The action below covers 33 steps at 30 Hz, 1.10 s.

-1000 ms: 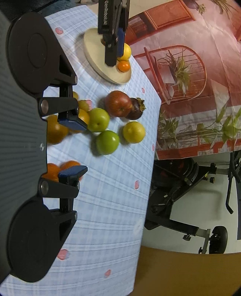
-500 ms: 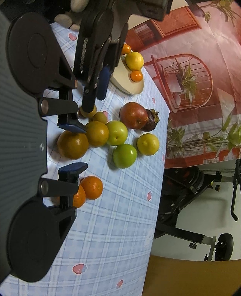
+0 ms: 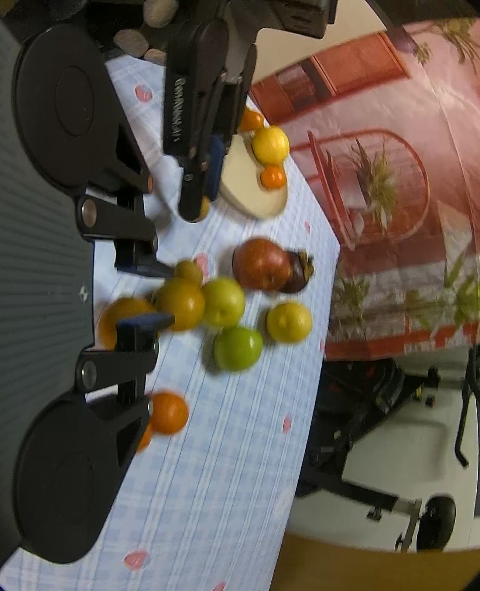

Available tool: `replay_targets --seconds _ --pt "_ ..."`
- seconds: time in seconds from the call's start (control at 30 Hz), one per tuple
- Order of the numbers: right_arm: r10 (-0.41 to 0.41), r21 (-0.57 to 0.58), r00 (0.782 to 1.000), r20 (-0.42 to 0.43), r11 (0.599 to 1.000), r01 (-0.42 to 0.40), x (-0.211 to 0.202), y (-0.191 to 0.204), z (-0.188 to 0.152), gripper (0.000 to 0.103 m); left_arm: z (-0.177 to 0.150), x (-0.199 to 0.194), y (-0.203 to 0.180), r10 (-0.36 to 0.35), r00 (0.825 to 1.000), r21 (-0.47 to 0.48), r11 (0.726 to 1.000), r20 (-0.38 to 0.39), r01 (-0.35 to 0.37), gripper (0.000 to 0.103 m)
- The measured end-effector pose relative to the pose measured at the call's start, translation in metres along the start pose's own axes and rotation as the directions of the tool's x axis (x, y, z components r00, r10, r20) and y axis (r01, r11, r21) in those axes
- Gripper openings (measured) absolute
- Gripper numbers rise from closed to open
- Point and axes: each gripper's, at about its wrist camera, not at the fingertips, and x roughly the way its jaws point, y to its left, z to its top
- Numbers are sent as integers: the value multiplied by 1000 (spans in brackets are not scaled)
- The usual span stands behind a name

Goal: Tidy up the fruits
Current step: 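Grasp a small brown fruit with the left gripper while the right grasps a small yellow fruit, then carry both small fruits onto the beige plate and open both grippers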

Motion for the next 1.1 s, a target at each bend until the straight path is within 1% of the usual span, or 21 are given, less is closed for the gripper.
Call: replay_targets --seconds 0.13,0.27,0.3,0.4,0.57,0.67,0.8,0.97,1.1 --pt "19 -45 1000 -16 999 -20 21 18 11 18 4 -15 16 58 997 -30 998 49 -57 30" --pt "10 -76 999 -40 997 -13 48 33 21 18 6 -20 30 85 994 -77 994 61 -80 30" --pt "-1 -85 999 -48 996 -3 54 35 22 18 6 -21 33 86 994 -88 993 64 -81 30" --pt "-68 -130 995 -77 990 58 70 44 27 19 0 -28 43 87 994 -113 990 71 -79 30" --pt "-145 -192 984 -103 974 124 75 49 28 19 -4 -29 55 83 993 -163 984 80 -69 30" --pt "-162 -213 979 -121 968 134 77 49 28 20 -7 -25 58 73 994 -178 982 78 -59 30" --pt "-176 -246 973 -151 960 135 83 53 28 27 -10 -22 61 61 996 -189 981 71 -46 30" --pt "-195 -278 965 -173 950 142 91 59 24 27 -13 -22 69 62 996 -211 976 69 -47 29" --pt "-189 -279 967 -170 951 137 91 61 22 26 -14 -21 72 67 996 -221 974 67 -50 30"
